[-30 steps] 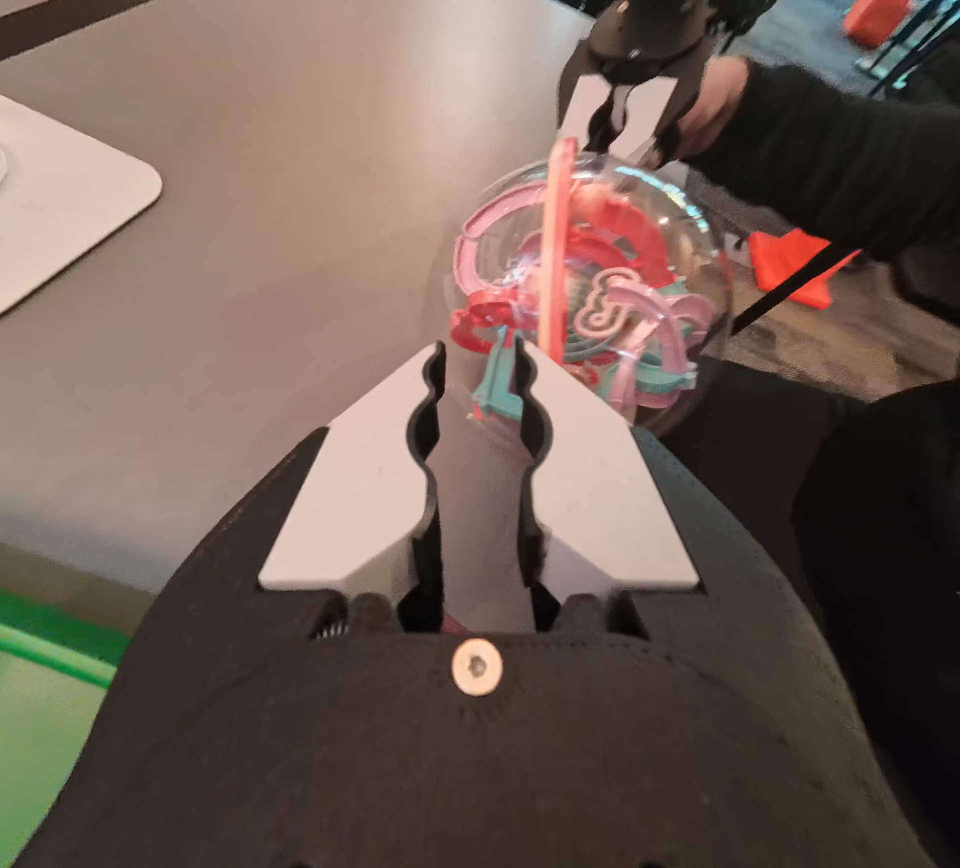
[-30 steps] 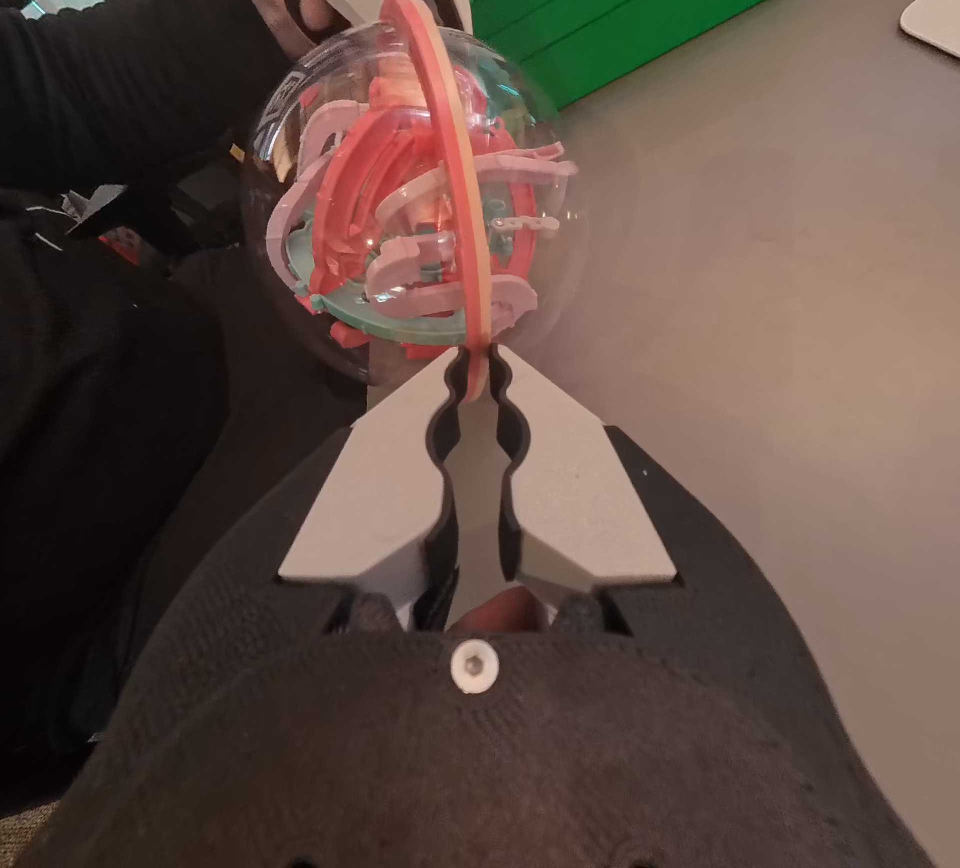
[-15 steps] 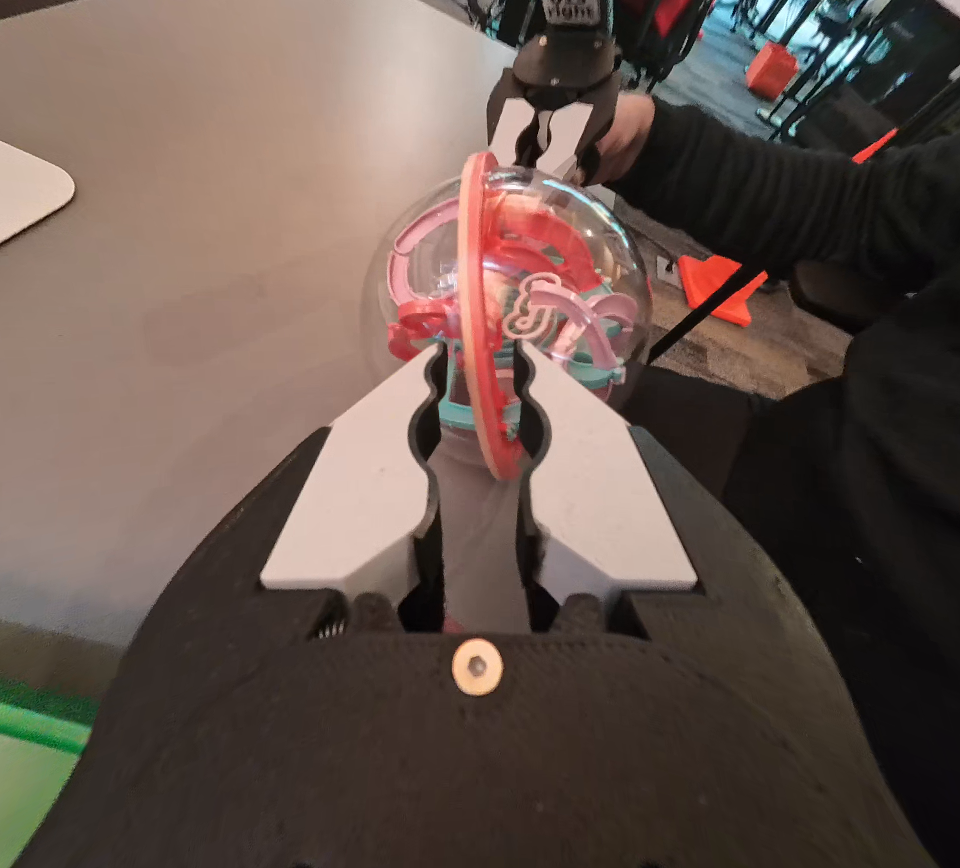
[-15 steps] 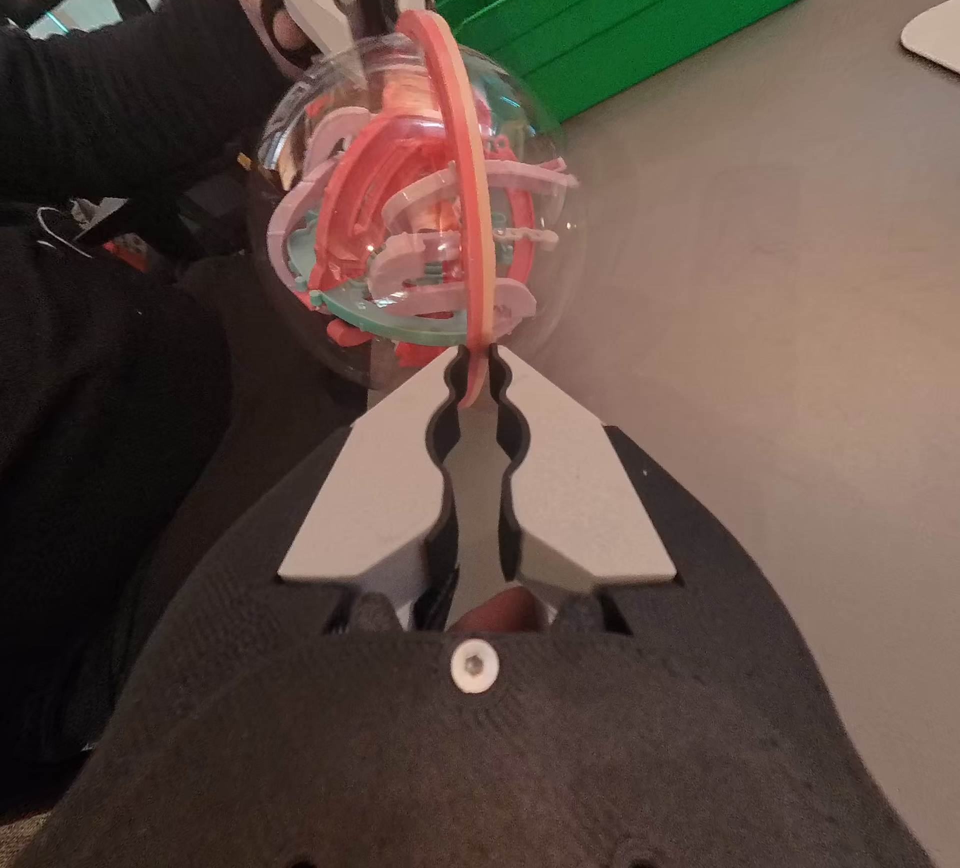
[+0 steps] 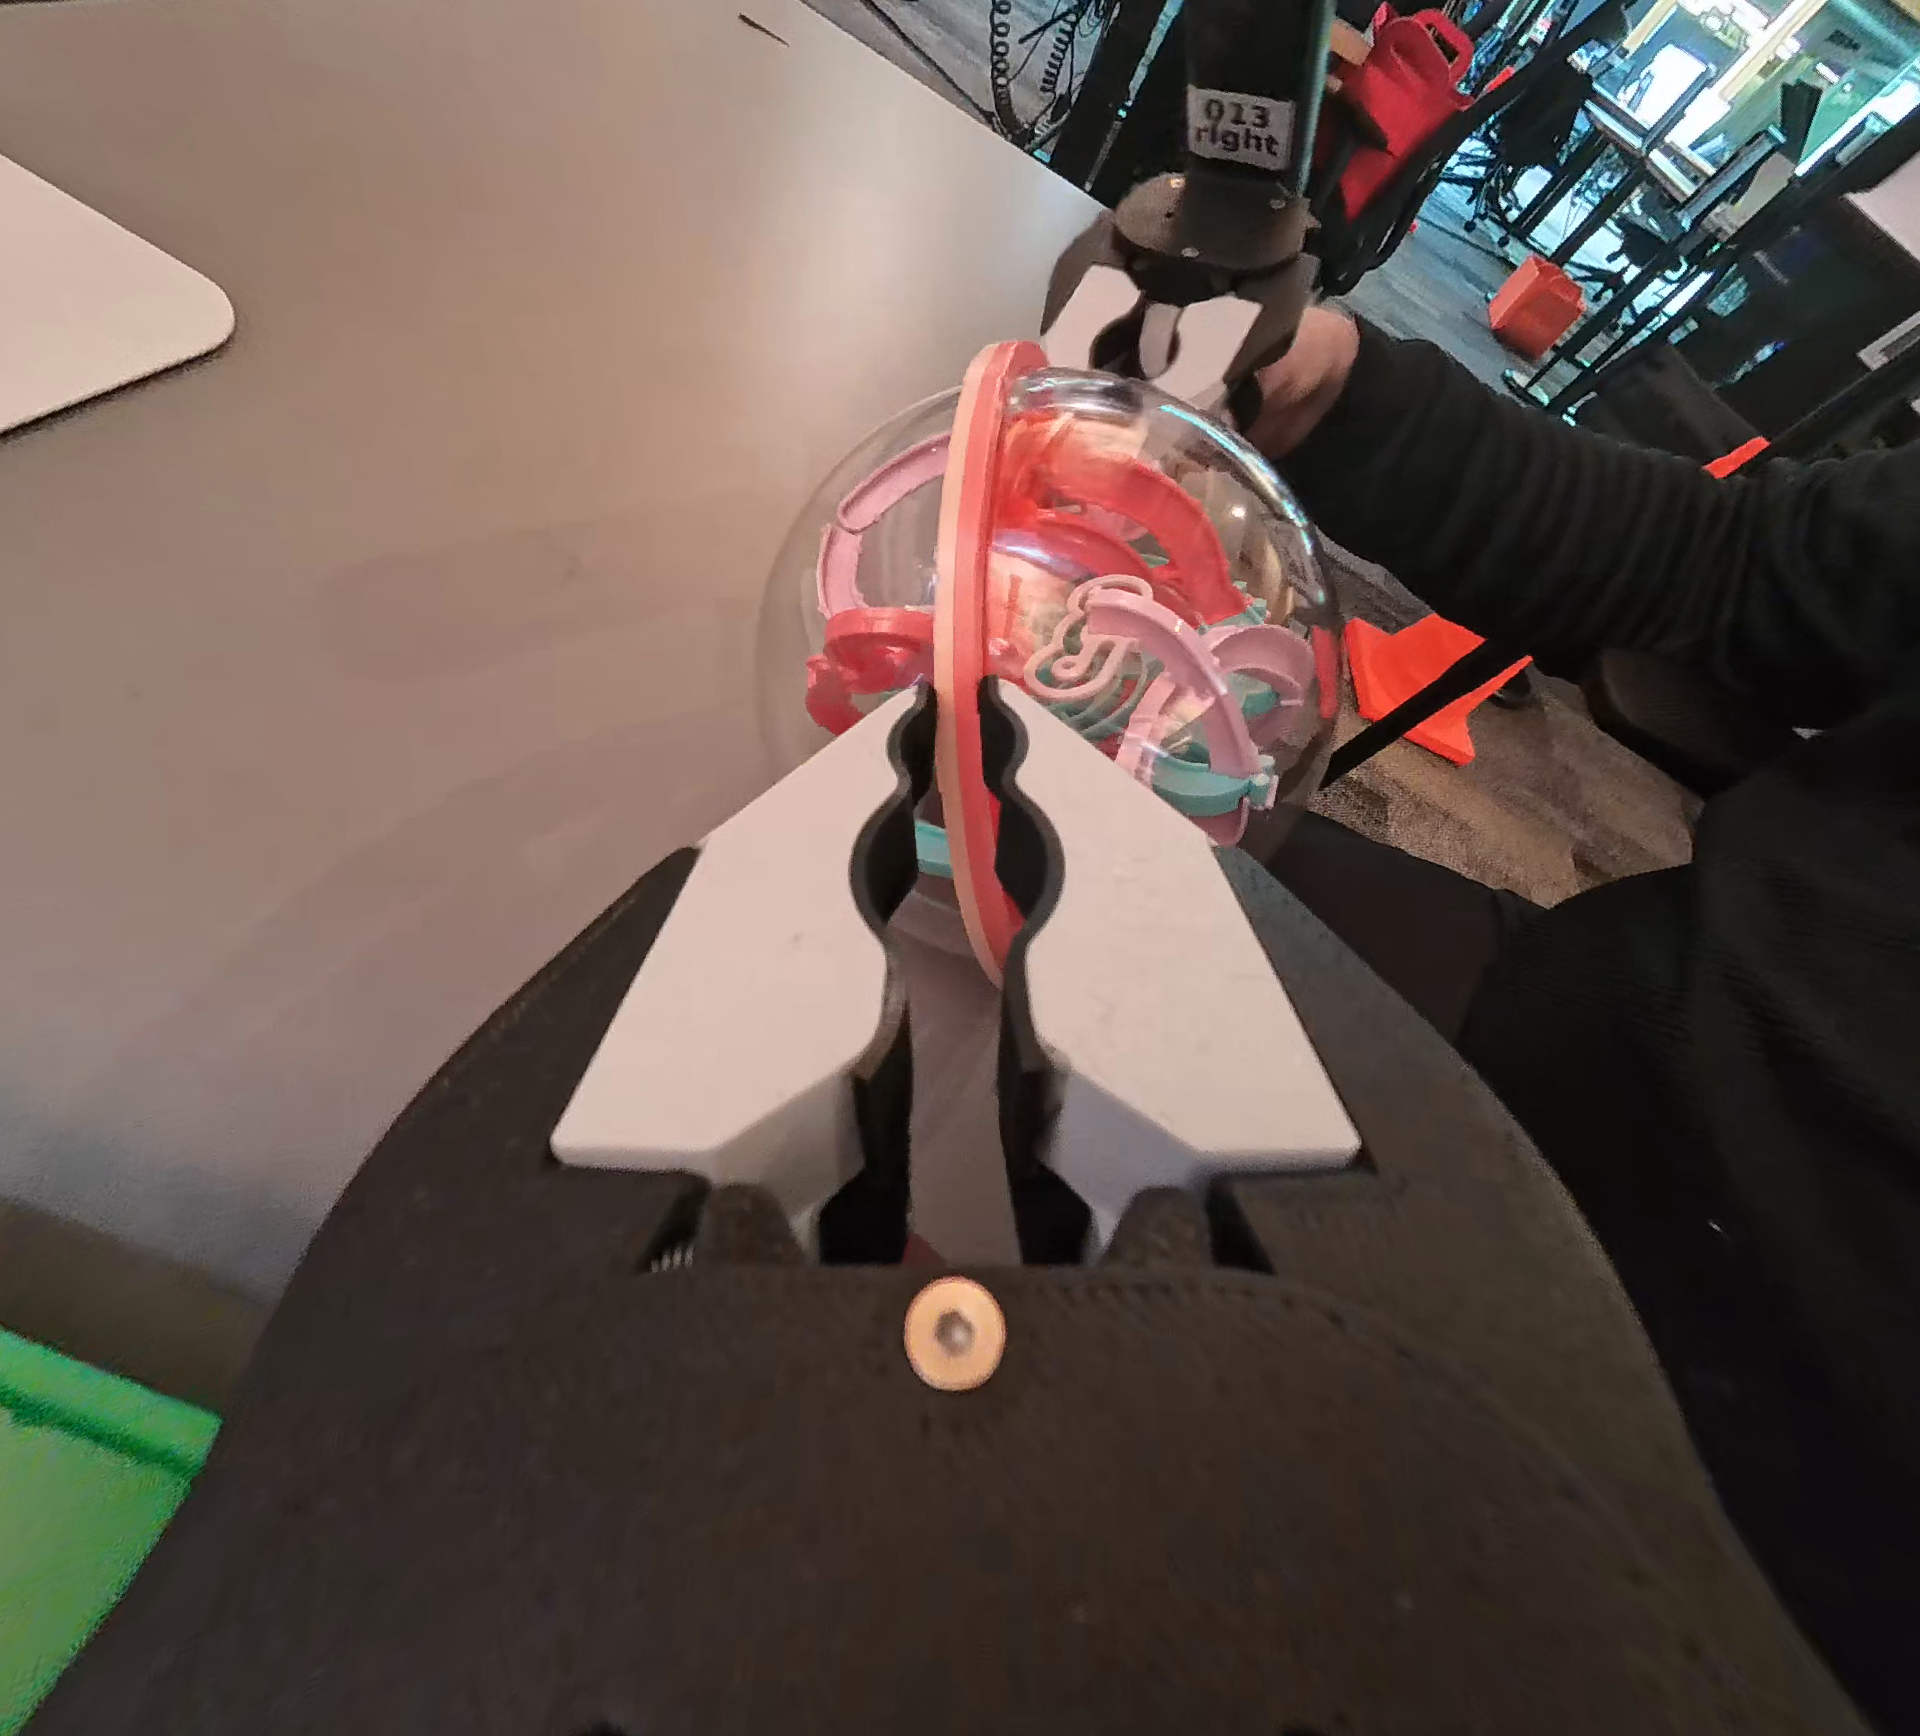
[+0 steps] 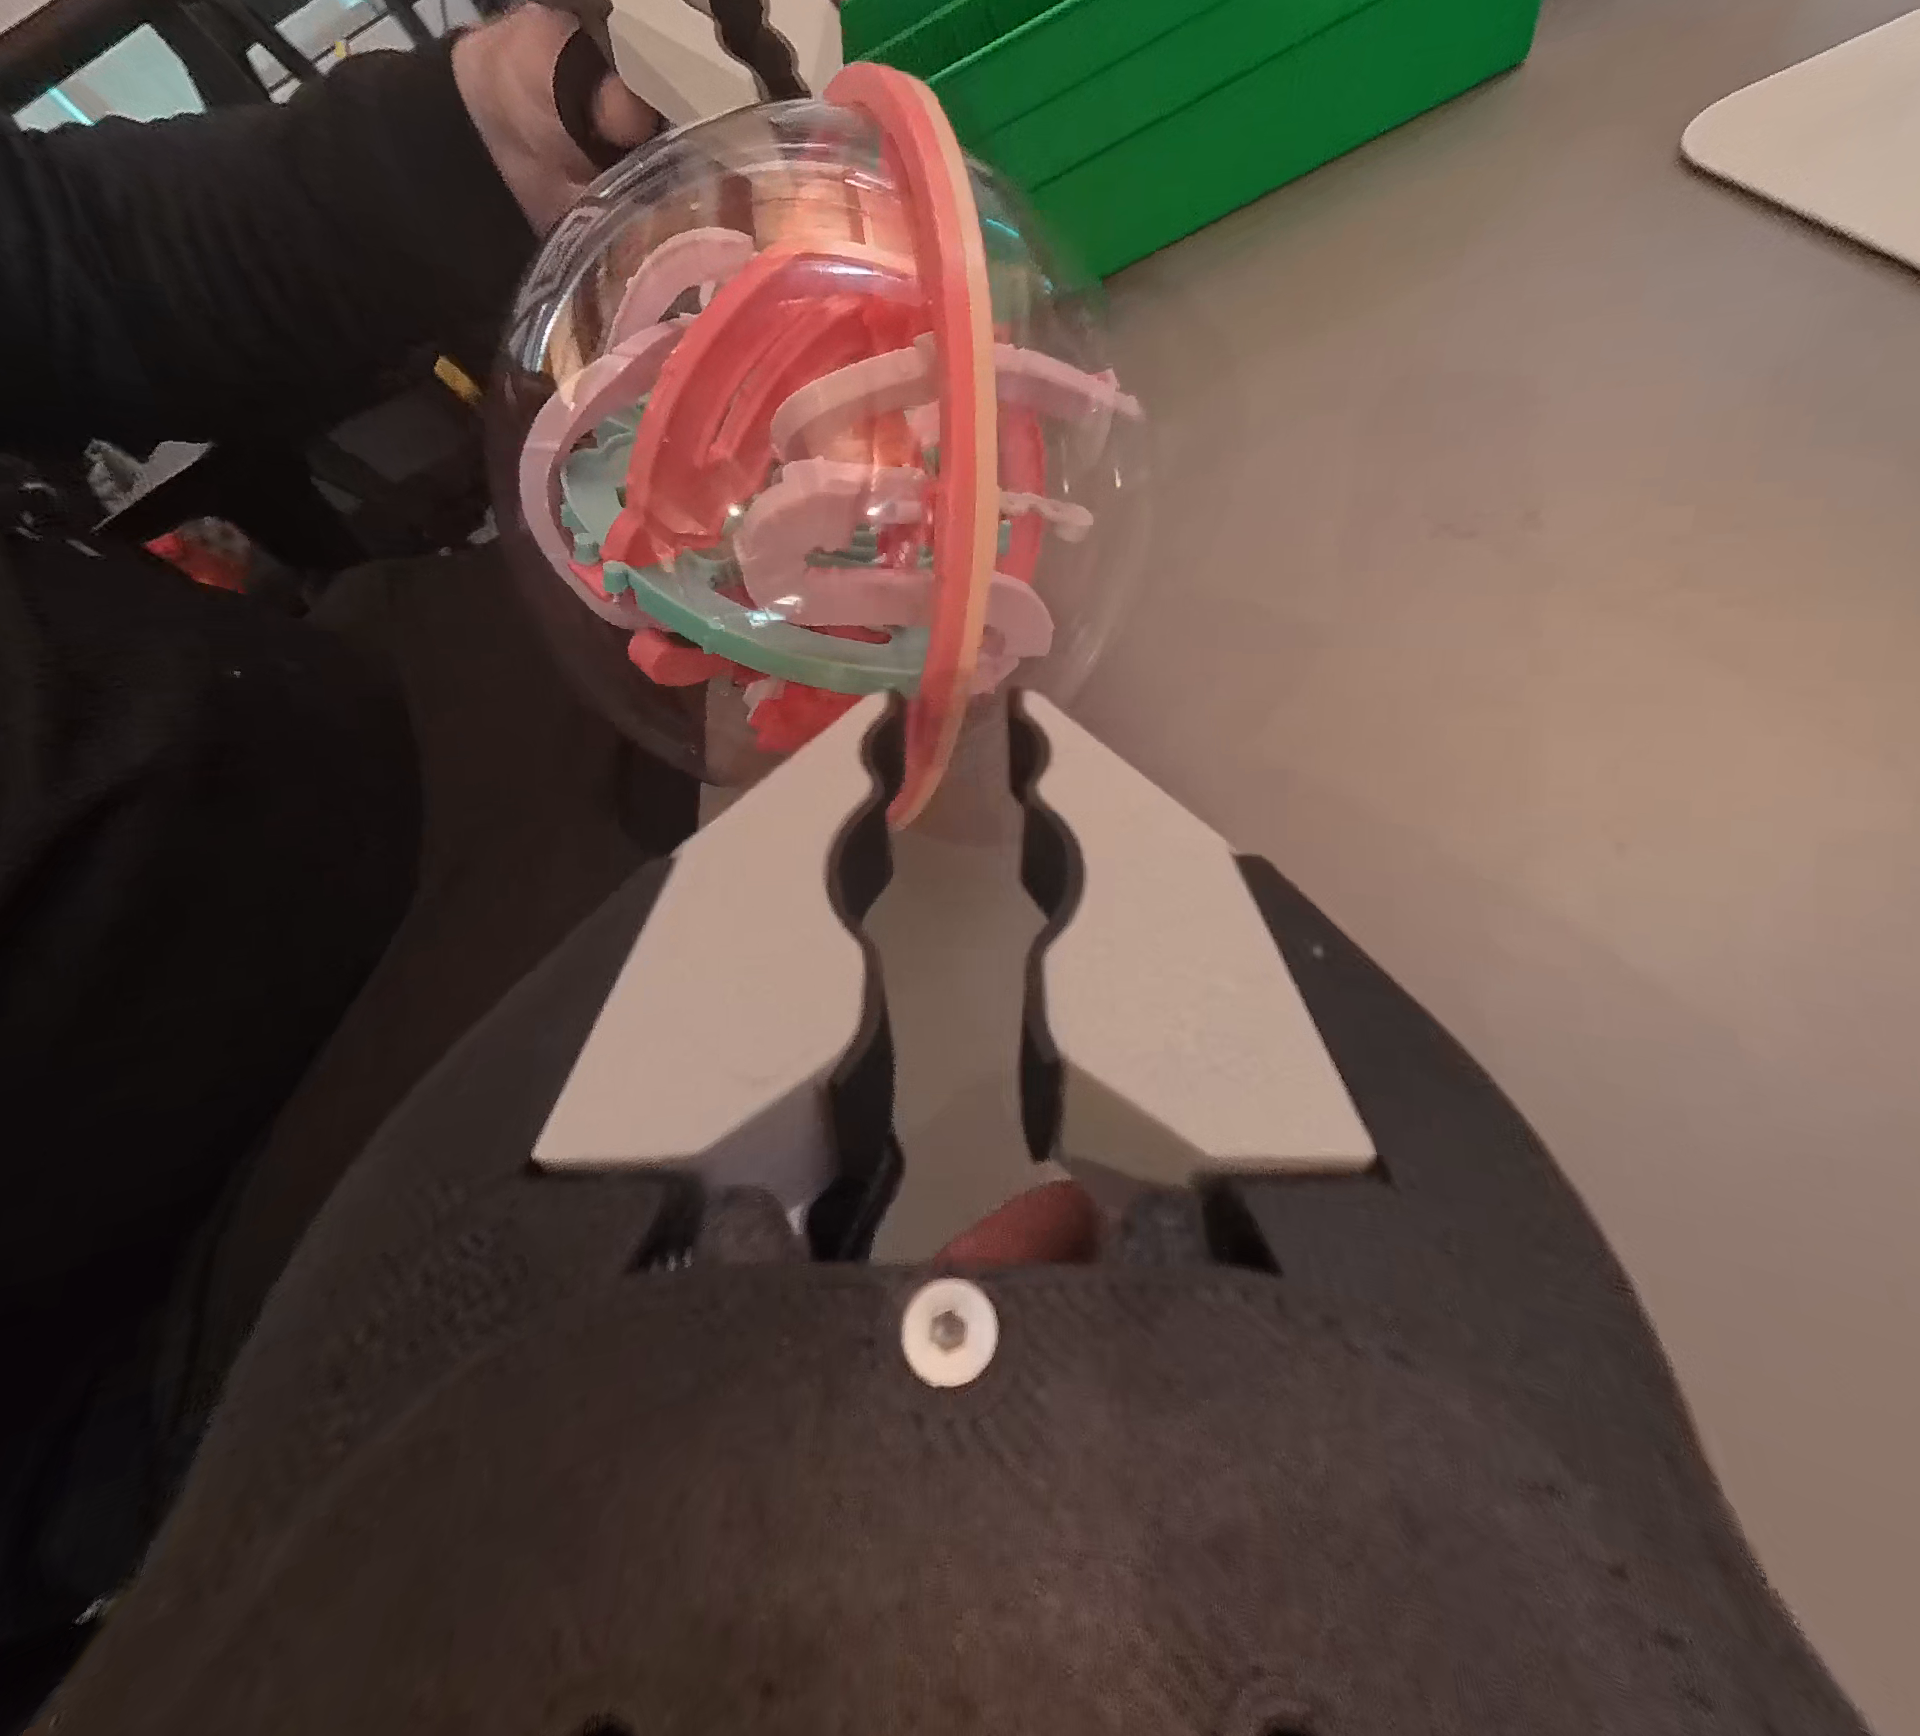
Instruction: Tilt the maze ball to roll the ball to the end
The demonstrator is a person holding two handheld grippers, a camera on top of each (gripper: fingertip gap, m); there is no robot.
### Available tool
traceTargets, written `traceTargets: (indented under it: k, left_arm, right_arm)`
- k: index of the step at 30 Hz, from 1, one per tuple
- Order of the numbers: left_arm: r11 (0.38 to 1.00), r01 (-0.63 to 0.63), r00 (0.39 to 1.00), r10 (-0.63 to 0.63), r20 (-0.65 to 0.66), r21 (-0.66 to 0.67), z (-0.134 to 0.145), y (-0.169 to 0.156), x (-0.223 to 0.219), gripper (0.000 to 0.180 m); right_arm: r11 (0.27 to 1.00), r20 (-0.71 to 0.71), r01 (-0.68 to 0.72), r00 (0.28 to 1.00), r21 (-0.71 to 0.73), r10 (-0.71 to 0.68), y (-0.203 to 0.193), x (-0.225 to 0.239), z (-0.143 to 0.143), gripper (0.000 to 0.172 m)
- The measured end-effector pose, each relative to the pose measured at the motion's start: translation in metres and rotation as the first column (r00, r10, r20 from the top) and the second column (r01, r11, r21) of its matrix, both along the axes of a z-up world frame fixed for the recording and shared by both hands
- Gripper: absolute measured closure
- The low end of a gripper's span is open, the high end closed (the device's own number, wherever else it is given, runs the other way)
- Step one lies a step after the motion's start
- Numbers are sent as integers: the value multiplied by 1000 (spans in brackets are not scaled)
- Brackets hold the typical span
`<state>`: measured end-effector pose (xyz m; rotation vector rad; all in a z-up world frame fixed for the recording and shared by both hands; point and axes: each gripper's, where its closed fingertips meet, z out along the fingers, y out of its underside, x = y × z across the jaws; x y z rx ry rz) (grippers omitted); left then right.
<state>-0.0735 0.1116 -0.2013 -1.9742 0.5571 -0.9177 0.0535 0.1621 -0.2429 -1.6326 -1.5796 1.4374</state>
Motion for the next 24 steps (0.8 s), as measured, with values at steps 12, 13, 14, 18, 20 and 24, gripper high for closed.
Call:
traceTargets:
  k: [12, 13, 14, 18, 20, 24]
  left_arm:
    - [999, -23, 998, 25, 58, -34, -2, 5, -5, 173]
    - [999, -22, 998, 25, 61, -36, -2, 6, -5, 173]
    - [999, -23, 998, 25, 64, -39, -2, 7, -5, 173]
    - [998, -29, 996, 34, 85, -57, -3, 8, -7, 173]
    - [997, -40, 994, 47, 99, -71, -5, 9, -10, 173]
    - [996, -47, 992, 56, 116, -76, -6, 11, -13, 173]
  right_arm:
    - [867, 109, -49, 994, 496, -6, -28, -6, -44, 57]
    - [852, 84, -36, 996, 523, -9, -29, -13, -43, 53]
    - [840, 71, -34, 997, 542, -6, -29, -18, -44, 52]
    - [812, 20, 21, 999, 583, -41, -22, -34, -44, 56]
    - [823, -10, 35, 999, 567, -36, -21, -35, -42, 59]
    - [847, -12, 30, 1000, 531, -28, -22, -36, -41, 60]
